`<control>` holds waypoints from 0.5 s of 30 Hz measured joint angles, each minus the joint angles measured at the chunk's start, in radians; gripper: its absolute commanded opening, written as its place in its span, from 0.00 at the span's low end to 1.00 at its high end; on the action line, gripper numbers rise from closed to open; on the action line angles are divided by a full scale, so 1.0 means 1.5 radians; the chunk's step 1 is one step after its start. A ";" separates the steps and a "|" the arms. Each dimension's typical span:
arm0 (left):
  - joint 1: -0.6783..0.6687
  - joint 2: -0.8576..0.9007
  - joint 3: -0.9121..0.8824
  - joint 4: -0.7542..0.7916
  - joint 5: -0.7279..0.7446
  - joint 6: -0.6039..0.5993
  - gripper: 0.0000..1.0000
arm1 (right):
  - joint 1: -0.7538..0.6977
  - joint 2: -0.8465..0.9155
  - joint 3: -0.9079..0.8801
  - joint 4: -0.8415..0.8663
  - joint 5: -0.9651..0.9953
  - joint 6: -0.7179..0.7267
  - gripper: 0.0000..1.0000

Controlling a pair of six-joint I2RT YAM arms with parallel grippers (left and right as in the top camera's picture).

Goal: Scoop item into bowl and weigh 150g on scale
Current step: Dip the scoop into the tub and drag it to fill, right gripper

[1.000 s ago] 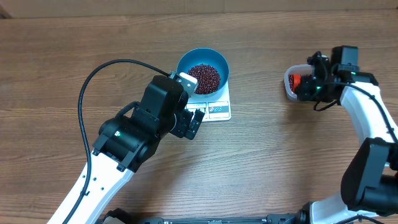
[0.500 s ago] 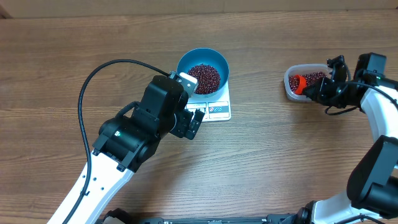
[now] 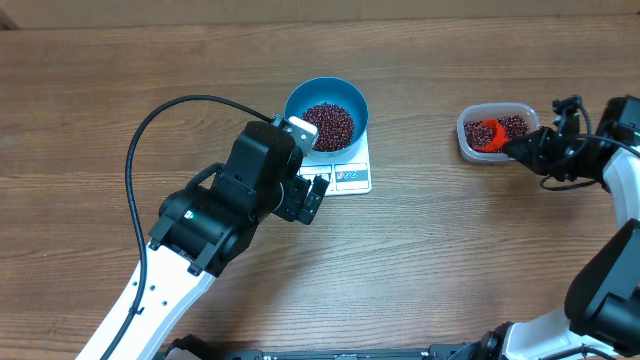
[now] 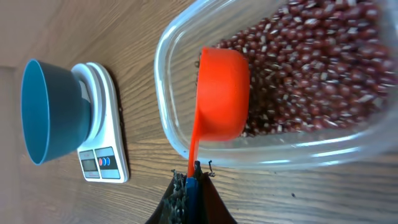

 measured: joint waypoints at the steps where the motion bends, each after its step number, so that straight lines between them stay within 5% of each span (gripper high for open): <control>1: 0.000 0.000 0.000 0.000 0.000 0.000 1.00 | -0.006 0.000 0.000 -0.001 -0.006 0.000 0.03; 15: 0.000 0.000 0.000 0.000 0.000 0.000 1.00 | -0.078 0.000 0.000 -0.003 -0.164 0.000 0.04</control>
